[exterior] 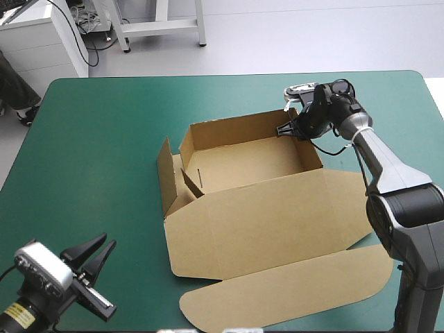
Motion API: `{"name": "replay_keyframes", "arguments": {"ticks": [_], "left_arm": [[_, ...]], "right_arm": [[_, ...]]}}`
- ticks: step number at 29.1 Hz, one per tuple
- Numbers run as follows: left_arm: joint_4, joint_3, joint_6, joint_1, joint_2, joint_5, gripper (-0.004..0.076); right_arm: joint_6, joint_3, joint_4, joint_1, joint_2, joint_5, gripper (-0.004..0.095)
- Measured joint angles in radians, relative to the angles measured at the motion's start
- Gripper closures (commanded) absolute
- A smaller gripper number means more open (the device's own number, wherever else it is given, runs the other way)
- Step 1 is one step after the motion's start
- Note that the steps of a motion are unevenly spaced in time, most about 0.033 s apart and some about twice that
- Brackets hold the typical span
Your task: Fold the box
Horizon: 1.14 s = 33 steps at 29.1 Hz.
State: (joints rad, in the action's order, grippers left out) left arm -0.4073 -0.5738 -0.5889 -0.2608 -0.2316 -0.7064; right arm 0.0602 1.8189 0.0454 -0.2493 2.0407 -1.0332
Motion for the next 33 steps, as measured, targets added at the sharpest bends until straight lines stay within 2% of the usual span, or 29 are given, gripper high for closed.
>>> {"name": "replay_keyframes", "arguments": {"ticks": [7, 13, 17, 19, 23, 28, 29, 33], "left_arm": [[0.027, 0.078, 0.082, 0.000, 0.177, -0.065, 0.0731], [0.149, 0.079, 0.169, 0.000, 0.205, -0.150, 0.0731], [0.176, 0.079, 0.187, 0.000, 0.205, -0.163, 0.0731], [0.179, 0.079, 0.189, 0.000, 0.205, -0.163, 0.0731], [0.184, 0.079, 0.192, 0.000, 0.205, -0.163, 0.0731], [0.187, 0.079, 0.195, 0.000, 0.205, -0.168, 0.0731], [0.187, 0.079, 0.195, 0.000, 0.205, -0.168, 0.0731], [0.188, 0.079, 0.195, 0.000, 0.205, -0.171, 0.0731]], "right_arm": [[-0.010, -0.149, -0.039, -0.041, -0.090, 0.074, 0.0928], [-0.068, -0.283, -0.089, -0.113, -0.183, 0.055, 0.0928], [-0.090, -0.297, -0.097, -0.118, -0.191, 0.072, 0.0920], [-0.097, -0.302, -0.097, -0.119, -0.192, 0.084, 0.0875], [-0.081, -0.298, -0.100, -0.119, -0.191, 0.085, 0.0697], [-0.043, -0.233, -0.080, -0.124, -0.146, -0.069, 0.0515], [-0.032, -0.179, -0.079, -0.126, -0.140, -0.136, 0.0512], [-0.024, -0.070, -0.088, -0.126, -0.143, -0.183, 0.0512]]}}
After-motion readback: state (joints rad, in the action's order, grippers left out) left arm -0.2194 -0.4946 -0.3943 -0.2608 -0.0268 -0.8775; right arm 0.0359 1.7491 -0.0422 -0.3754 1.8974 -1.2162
